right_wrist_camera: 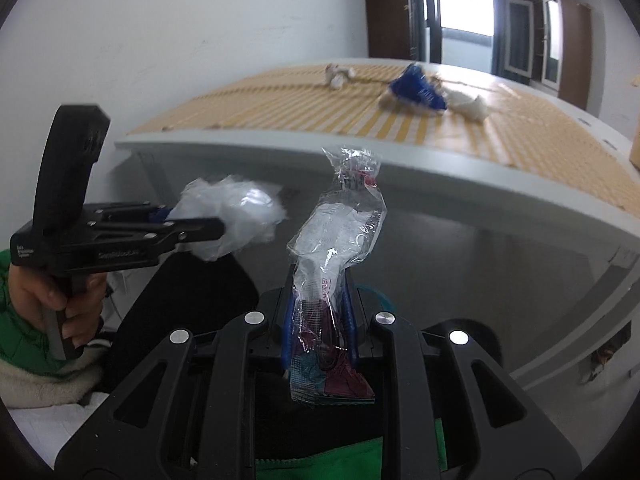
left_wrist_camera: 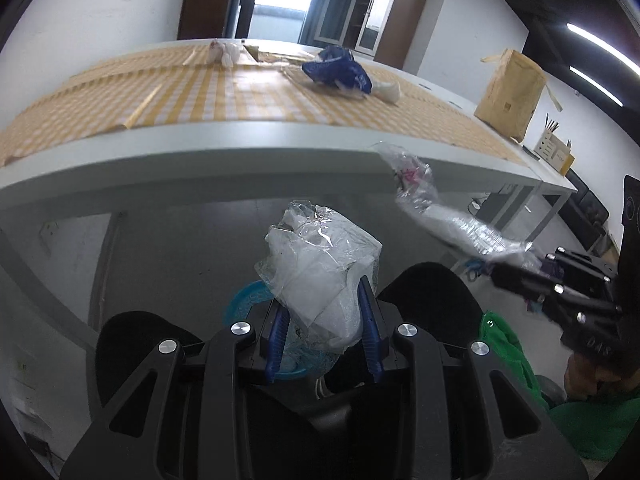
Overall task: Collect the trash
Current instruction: 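Carry the clear bag and clear packet down over the blue wastebasket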
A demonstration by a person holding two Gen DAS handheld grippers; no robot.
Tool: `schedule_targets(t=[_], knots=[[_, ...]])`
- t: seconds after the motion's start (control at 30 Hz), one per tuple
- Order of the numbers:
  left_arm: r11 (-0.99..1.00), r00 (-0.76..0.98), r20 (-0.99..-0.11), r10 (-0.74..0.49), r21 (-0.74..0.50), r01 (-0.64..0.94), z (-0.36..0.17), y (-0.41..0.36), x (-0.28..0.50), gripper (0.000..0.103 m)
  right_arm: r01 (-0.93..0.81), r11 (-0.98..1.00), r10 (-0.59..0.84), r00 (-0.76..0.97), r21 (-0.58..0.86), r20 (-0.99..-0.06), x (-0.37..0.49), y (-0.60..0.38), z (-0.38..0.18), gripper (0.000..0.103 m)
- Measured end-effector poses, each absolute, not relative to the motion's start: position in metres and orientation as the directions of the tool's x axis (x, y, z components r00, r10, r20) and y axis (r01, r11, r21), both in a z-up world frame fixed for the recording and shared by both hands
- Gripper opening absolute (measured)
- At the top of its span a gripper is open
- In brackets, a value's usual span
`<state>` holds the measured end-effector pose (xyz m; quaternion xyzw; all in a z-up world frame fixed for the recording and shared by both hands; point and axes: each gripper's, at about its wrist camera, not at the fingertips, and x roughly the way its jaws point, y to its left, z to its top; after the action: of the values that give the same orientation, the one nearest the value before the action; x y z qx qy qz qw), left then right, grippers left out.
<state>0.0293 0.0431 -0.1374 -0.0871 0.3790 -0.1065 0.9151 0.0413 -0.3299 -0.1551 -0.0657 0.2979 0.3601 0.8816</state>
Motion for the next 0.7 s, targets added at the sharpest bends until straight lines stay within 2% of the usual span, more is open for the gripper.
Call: schedule_targets(t=[0.17, 0.7], knots=[[0.969, 0.666, -0.706, -0.242, -0.209, 0.130, -0.164, 0.038, 0.037, 0.031, -0.686, 0.719, 0.581, 0.502, 0.114, -0.641, 0.055, -0.313, -0.184, 0.018], [0.960, 0.554, -0.790, -0.261, -0.272, 0.065, -0.239, 0.057, 0.085, 0.031, -0.628, 0.761, 0.489, 0.387, 0.165, -0.782, 0.116, -0.281, -0.258, 0.018]])
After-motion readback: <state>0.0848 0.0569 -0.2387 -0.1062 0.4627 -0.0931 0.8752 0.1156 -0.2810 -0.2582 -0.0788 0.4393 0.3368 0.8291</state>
